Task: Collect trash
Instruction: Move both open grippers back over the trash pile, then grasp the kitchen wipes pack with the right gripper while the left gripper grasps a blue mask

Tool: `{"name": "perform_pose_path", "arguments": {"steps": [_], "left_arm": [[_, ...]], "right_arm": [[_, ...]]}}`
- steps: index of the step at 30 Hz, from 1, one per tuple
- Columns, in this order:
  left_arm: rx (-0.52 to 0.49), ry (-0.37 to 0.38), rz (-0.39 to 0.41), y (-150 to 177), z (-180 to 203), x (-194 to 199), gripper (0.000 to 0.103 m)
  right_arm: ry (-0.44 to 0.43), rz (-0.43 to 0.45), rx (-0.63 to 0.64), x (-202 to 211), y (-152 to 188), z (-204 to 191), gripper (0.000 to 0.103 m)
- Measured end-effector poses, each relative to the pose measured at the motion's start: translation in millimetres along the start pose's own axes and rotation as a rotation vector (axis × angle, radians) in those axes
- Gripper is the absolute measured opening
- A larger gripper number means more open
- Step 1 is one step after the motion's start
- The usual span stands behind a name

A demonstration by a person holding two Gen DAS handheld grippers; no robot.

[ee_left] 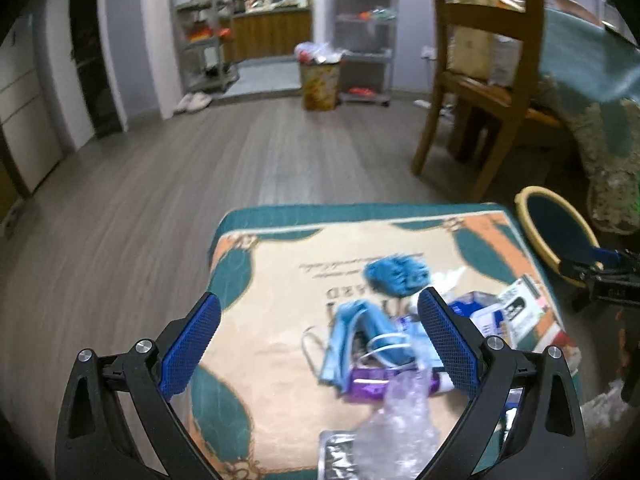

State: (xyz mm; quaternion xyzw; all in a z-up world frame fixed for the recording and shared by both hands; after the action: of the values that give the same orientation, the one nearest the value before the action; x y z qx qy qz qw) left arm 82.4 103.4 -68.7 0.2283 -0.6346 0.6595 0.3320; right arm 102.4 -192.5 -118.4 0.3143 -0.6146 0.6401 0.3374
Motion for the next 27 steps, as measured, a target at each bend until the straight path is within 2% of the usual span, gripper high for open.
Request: {"name": "perform_pose_path", "arguments": {"steps": [3,9,14,16,20,23,24,27], "left_arm": [[0.023,-0.025,-0.026,5.5,-9.6,-6.1,0.098],[0.025,-0.035,-0.039,7.8,-9.7,-9.8,0.098],[-0.029,-0.040,-0.044,9.0,-1.5,-10.6,0.098],[-0.047,-0.043,-0.047,10.2,1.2,-11.6,0.098],[-0.069,-0.037,-0.053,12.7,4.3,-12.1,0.098],[-0.077,-0.039,-0.057,14.5,3.1,-12.9,0.098],[-0.077,-0.041,-0.059,14.9,2.4,-13.4,0.098],[-0.063,-0.044,-0.065,15.6,-1.7,-15.2,0.098]], "right_arm": [[-0.068,-0.018,0.027,-4.3,10.3,-20.1,0.097],[-0.189,-0.062,0.174,-11.4,33.3,-79.8,0.097],[-0.290,-0.126,0.145,-17.9,42.9,-109.3,0.097],[-0.283,-0.152,0.157,-21.9,46.1,-116.8,0.097],[-0.216,-0.187,0.171,-36.3,52.5,-122.1,0.097],[-0.221,-0.236,0.140,-46.2,57.4,-119.8,0.096],[-0.219,-0.239,0.134,-46.4,57.9,-117.9,0.087],[-0.220,-0.226,0.121,-39.9,53.4,-112.7,0.074]]}}
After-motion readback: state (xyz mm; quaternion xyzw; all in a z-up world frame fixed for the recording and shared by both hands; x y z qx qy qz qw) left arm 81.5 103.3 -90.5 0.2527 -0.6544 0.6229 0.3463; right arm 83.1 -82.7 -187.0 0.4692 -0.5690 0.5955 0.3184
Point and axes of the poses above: each gripper's, at about its wrist camera, not at the fingertips, and x roughly against the way its jaws point, z to its right, y to its underside, the point moved 6 cm from there along -x, roughly the way its jaws point, and after that the axes turned 8 degrees about y, right-handed, at the moved point
